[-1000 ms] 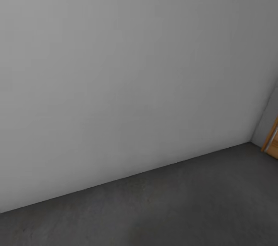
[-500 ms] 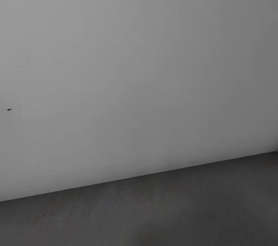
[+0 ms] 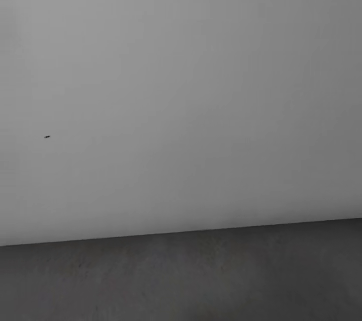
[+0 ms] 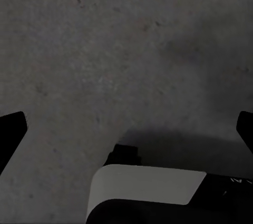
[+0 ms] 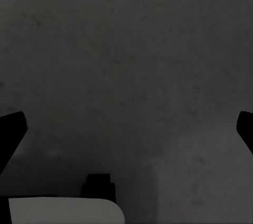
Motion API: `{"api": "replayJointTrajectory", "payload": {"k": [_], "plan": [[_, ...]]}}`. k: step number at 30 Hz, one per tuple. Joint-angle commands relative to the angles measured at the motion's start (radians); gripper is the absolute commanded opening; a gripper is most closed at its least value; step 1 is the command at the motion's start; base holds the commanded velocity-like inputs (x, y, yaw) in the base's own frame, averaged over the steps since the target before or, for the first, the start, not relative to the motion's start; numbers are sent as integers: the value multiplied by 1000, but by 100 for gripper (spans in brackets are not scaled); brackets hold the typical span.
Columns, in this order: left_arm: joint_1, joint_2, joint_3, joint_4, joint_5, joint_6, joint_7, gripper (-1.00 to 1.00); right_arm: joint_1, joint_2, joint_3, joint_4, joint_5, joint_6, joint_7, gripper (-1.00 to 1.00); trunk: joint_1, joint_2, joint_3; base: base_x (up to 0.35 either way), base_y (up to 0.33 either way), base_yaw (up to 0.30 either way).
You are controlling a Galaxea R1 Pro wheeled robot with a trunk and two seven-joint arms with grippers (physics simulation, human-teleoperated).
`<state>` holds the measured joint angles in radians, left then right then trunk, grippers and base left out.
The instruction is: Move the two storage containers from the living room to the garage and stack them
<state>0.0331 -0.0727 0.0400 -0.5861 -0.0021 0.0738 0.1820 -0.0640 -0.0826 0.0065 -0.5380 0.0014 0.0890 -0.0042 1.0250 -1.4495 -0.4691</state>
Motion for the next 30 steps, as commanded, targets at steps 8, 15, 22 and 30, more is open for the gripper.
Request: {"api": "replayJointTrajectory", "payload": {"k": [8,15,22,30], "plan": [[1,-1,3,-3,-1,3,5,100,1,0,1,-2,0,6,0,100,0,-1,-1,0,0,217],[1,14,2,-3,2,3,5,100,0,0,1,-2,0,6,0,100,0,-1,-1,0,0,214],[1,19,2,-3,3,3,5,100,0,0,1,-2,0,6,0,100,0,-1,-1,0,0,286],[1,19,1,-3,4,3,5,100,1,0,1,-2,0,6,0,100,0,-1,-1,0,0,297]]}}
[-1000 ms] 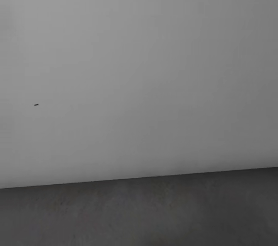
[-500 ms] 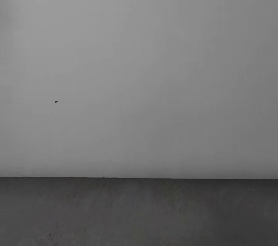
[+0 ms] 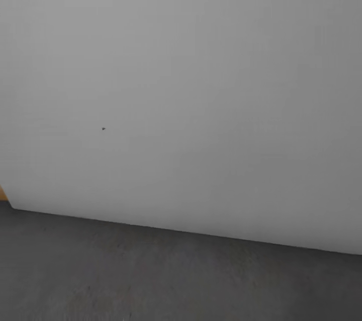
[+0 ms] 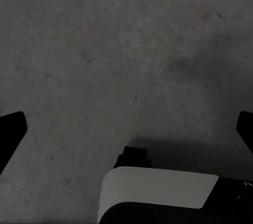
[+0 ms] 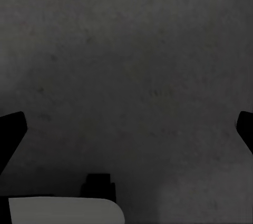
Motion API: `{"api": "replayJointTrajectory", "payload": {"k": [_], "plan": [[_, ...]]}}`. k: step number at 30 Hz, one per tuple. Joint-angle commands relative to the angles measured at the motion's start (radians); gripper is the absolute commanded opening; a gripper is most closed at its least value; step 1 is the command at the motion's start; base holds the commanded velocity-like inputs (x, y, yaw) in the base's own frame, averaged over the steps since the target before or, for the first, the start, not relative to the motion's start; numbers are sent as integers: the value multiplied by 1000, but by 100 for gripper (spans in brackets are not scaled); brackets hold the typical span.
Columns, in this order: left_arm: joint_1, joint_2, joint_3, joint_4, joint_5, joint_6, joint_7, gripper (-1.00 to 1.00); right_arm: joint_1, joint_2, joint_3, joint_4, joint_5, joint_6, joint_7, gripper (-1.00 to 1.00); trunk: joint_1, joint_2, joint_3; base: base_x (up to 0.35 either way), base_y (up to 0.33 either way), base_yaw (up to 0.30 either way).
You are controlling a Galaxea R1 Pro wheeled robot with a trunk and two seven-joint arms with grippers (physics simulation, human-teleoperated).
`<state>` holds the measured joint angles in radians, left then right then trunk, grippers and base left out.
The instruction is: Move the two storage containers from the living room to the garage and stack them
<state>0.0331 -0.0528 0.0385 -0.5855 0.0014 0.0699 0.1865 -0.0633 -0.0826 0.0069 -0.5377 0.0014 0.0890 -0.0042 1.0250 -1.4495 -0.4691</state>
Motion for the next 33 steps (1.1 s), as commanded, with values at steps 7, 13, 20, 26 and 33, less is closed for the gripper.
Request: {"api": "replayJointTrajectory", "payload": {"k": [7,13,20,26,33], "plan": [[1,-1,3,-4,0,7,1,100,0,0,1,-2,0,6,0,100,0,0,-1,0,0,297],[1,-1,3,-4,0,7,1,100,0,0,1,-2,0,6,0,100,0,0,-1,0,0,297],[1,0,4,-3,0,7,1,100,-1,0,0,-2,0,6,0,100,0,0,-1,0,0,297],[1,-1,4,-3,0,5,0,100,0,0,1,-2,0,6,0,100,0,0,-1,0,0,297],[1,1,6,-3,0,4,-1,100,-1,0,1,-2,0,6,0,100,0,0,-1,47,60,297]]}}
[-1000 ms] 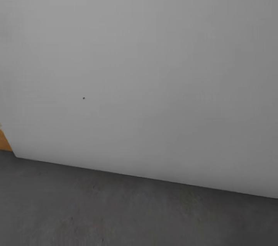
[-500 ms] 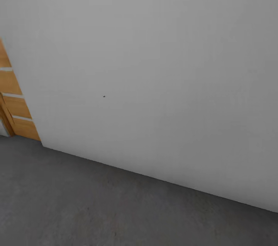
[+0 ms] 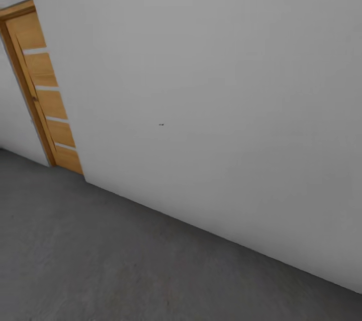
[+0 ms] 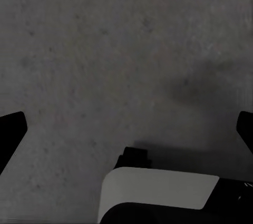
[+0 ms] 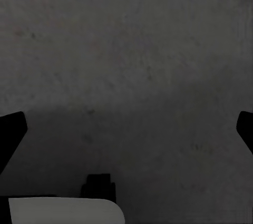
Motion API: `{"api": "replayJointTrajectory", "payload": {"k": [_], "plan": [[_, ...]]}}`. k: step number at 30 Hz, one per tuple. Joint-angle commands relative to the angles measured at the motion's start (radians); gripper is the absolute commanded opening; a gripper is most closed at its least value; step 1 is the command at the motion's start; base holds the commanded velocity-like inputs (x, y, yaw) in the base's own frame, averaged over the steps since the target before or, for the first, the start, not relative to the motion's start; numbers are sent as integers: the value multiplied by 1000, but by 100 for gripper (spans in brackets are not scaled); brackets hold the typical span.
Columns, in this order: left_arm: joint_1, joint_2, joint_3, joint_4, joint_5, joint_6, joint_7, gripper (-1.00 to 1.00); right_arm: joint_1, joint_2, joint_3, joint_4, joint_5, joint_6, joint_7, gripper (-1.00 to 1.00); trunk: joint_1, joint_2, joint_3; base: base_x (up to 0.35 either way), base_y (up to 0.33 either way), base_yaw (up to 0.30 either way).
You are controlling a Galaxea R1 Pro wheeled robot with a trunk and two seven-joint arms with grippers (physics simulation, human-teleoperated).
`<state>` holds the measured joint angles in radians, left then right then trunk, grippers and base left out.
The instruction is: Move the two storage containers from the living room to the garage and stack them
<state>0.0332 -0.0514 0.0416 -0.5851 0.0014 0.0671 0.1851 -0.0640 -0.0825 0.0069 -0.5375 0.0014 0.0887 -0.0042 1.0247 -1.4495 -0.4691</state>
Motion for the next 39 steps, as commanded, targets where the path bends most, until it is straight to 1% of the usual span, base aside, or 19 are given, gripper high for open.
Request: {"api": "replayJointTrajectory", "payload": {"k": [1,25,39], "plan": [[1,-1,3,-4,0,7,0,100,0,0,1,-2,0,6,0,100,0,0,-1,161,207,297],[1,-1,3,-3,0,6,-1,100,1,0,1,-2,0,5,0,100,0,0,-1,180,270,298],[1,1,4,-3,0,6,-1,100,1,0,1,-2,0,3,-4,100,0,0,-1,182,236,300]]}}
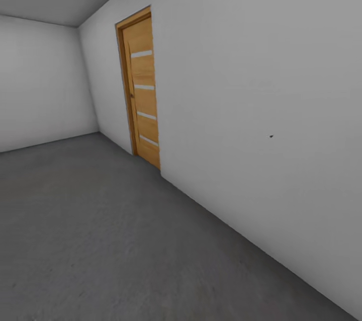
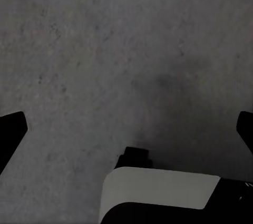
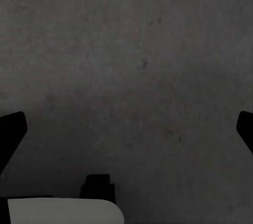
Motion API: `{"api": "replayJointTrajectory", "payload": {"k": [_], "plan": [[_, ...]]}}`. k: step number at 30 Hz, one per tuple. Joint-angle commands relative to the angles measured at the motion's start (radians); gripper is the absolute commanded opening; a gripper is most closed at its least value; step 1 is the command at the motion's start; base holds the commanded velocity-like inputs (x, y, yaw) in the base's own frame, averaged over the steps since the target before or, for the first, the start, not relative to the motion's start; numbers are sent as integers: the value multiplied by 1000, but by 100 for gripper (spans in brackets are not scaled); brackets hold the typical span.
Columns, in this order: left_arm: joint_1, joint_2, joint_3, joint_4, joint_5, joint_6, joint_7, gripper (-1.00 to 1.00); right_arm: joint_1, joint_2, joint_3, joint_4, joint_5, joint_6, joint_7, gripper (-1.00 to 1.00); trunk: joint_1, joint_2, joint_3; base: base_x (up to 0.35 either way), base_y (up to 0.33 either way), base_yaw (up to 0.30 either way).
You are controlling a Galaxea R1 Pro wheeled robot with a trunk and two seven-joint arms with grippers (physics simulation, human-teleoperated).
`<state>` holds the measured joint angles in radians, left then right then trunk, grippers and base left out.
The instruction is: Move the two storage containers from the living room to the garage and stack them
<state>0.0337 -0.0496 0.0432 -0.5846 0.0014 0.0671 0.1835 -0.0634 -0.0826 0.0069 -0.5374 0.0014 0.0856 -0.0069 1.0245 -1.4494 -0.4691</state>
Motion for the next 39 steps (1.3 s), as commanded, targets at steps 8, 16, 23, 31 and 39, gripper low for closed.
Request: {"api": "replayJointTrajectory", "payload": {"k": [8,16,23,31,39], "plan": [[0,8,3,-4,0,7,1,100,0,0,2,-3,0,6,1,100,0,-1,-1,216,245,300],[0,11,27,-3,0,7,-1,100,0,0,2,-3,0,6,1,100,0,-1,-1,246,233,300],[0,11,41,-4,0,8,-1,100,0,0,2,-3,0,6,1,100,0,-1,-1,255,225,271],[0,11,41,-3,0,8,-1,100,0,0,2,-3,0,6,1,100,0,-1,-1,257,220,254],[0,11,41,-3,0,8,-1,100,0,0,2,-3,0,6,1,100,0,-1,-1,258,219,252]]}}
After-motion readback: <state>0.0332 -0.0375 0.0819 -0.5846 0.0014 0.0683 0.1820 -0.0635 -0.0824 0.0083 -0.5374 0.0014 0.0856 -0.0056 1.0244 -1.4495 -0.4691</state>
